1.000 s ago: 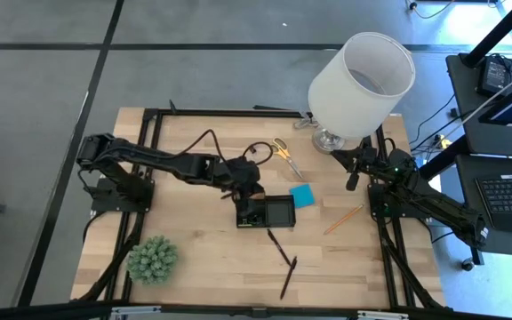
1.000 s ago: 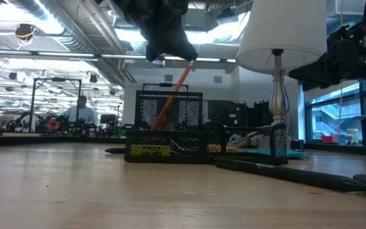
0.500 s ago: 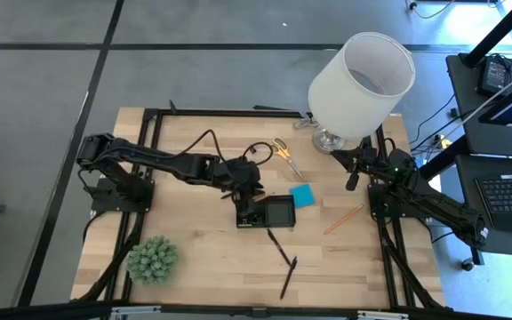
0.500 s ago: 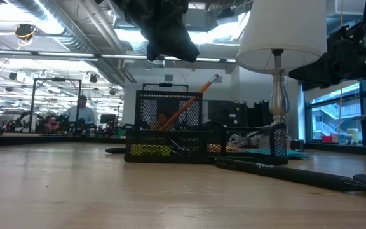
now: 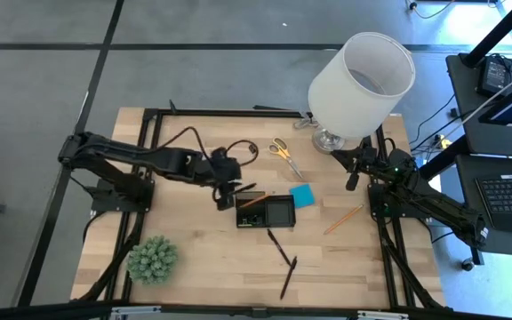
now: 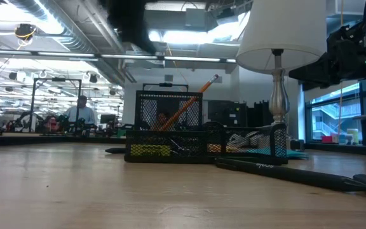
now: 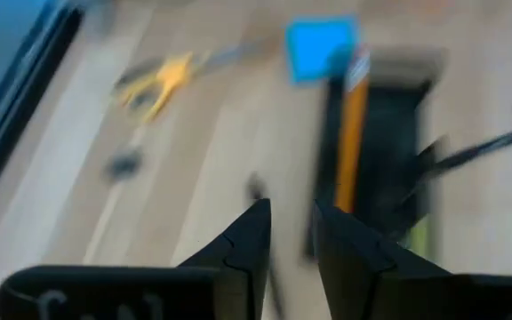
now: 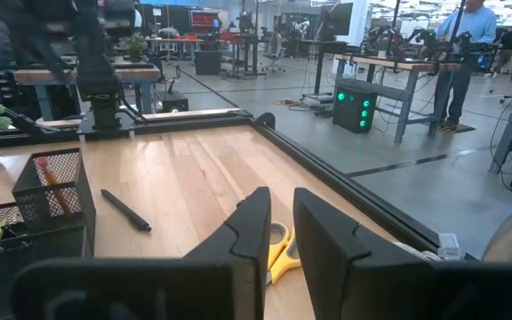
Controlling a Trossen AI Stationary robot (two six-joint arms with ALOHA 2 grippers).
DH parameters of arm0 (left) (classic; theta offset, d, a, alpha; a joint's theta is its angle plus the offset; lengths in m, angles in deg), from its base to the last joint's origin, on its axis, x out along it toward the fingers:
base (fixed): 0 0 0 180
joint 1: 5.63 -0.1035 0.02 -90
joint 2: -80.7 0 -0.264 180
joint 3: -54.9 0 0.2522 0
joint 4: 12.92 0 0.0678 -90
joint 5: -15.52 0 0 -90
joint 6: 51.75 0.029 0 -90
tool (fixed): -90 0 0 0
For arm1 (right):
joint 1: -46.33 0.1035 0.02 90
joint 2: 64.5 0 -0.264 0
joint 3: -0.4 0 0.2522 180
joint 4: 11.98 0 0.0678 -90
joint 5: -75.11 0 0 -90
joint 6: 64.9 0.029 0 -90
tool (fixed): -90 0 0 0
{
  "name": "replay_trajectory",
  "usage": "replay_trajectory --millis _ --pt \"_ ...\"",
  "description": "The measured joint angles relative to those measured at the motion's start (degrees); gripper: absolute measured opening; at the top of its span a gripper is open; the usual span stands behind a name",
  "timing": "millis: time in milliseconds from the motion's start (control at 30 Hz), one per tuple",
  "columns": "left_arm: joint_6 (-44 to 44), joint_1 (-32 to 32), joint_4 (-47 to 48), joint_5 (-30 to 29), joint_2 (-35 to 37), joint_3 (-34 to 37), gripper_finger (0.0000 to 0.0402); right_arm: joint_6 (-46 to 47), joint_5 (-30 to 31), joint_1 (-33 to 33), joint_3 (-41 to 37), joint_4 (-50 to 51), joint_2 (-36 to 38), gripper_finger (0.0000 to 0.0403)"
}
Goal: Pick and place office supplies into organizer
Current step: Put the top black pen into the desk organizer
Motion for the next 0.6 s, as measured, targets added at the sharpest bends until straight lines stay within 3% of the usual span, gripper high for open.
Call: replay_trajectory --millis 133,600 --pt "-5.58 0.60 7.87 -1.59 -1.77 0.00 0.0080 0.00 -0.01 0.00 0.00 0.00 0.00 0.0058" --pt "-6.94 0.62 15.26 1.60 -14.45 0.02 0.0121 -0.01 0.01 0.00 0.00 0.01 -0.02 0.0058"
